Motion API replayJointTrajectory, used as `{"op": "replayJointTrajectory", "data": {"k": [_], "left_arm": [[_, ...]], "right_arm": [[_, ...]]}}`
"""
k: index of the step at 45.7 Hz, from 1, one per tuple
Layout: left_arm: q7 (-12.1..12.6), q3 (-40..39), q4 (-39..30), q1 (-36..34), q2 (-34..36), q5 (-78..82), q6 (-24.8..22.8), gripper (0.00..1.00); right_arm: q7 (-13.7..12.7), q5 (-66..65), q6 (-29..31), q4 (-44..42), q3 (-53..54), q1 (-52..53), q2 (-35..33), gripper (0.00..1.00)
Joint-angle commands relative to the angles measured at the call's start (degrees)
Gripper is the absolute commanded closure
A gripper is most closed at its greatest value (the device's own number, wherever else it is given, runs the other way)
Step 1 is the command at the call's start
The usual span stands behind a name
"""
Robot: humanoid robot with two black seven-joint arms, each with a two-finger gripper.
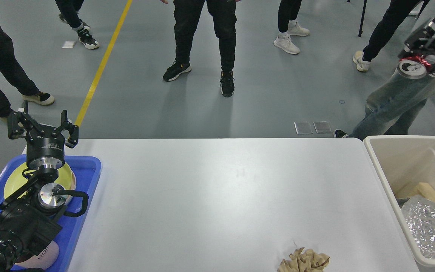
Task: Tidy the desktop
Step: 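Lift the red can and drop it into the white bin, then move the right gripper down to the crumpled paper scrap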
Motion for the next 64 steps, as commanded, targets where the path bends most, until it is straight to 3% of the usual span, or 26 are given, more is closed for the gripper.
{"op": "replayJointTrajectory", "data": {"k": [1, 5, 8, 12, 14, 18, 19, 32, 40, 46, 54, 59, 64], "left_arm": [[0.0, 0.0, 0.01, 0.0, 0.0, 0.0, 0.0, 0.04], [0.0, 0.0, 0.01, 0.0, 0.0, 0.0, 0.0, 0.04], [0.0, 0.0, 0.01, 0.0, 0.0, 0.0, 0.0, 0.04], [0.0, 0.0, 0.01, 0.0, 0.0, 0.0, 0.0, 0.04], [0.0, 0.0, 0.01, 0.0, 0.0, 0.0, 0.0, 0.04], [0.0, 0.0, 0.01, 0.0, 0.0, 0.0, 0.0, 0.04], [0.0, 0.0, 0.01, 0.0, 0.0, 0.0, 0.0, 0.04], [0.0, 0.0, 0.01, 0.0, 0.0, 0.0, 0.0, 0.04], [0.0, 0.0, 0.01, 0.0, 0.0, 0.0, 0.0, 0.04], [0.0, 0.0, 0.01, 0.0, 0.0, 0.0, 0.0, 0.04], [0.0, 0.0, 0.01, 0.0, 0.0, 0.0, 0.0, 0.04], [0.0, 0.0, 0.01, 0.0, 0.0, 0.0, 0.0, 0.04], [0.0, 0.0, 0.01, 0.0, 0.0, 0.0, 0.0, 0.04]], "right_arm": [[0.0, 0.07, -13.44, -1.82, 0.23, -12.91, -1.03, 1.0], [-0.09, 0.07, -21.18, -4.28, 0.32, -22.66, -0.94, 0.98], [-0.09, 0.07, -23.83, -6.48, 1.19, -28.56, -0.5, 0.94], [-0.09, -0.01, -25.77, -8.85, 3.13, -34.63, 0.29, 0.8], [-0.09, -0.01, -25.77, -10.43, 3.92, -37.7, 1.08, 0.63], [-0.09, -0.01, -26.21, -15.35, 5.24, -43.68, 3.28, 0.05], [-0.09, -0.01, -26.38, -16.58, 5.76, -44.82, 3.72, 0.0], [0.0, 0.16, -25.6, -18.09, 9.99, -47.56, 4.42, 0.0], [0.09, -0.19, -22.62, -8.26, 7.97, -36.51, 3.72, 0.0], [0.09, -0.28, -11.99, 1.5, 1.47, -21.39, 3.28, 0.0], [0.0, -0.19, 9.0, 14.69, -4.16, 0.84, 3.54, 0.0], [0.0, 0.07, 22.72, 18.91, -5.31, 11.92, 4.16, 0.0], [0.0, 0.25, 29.77, 21.2, -5.48, 20.1, 5.48, 0.0]]}}
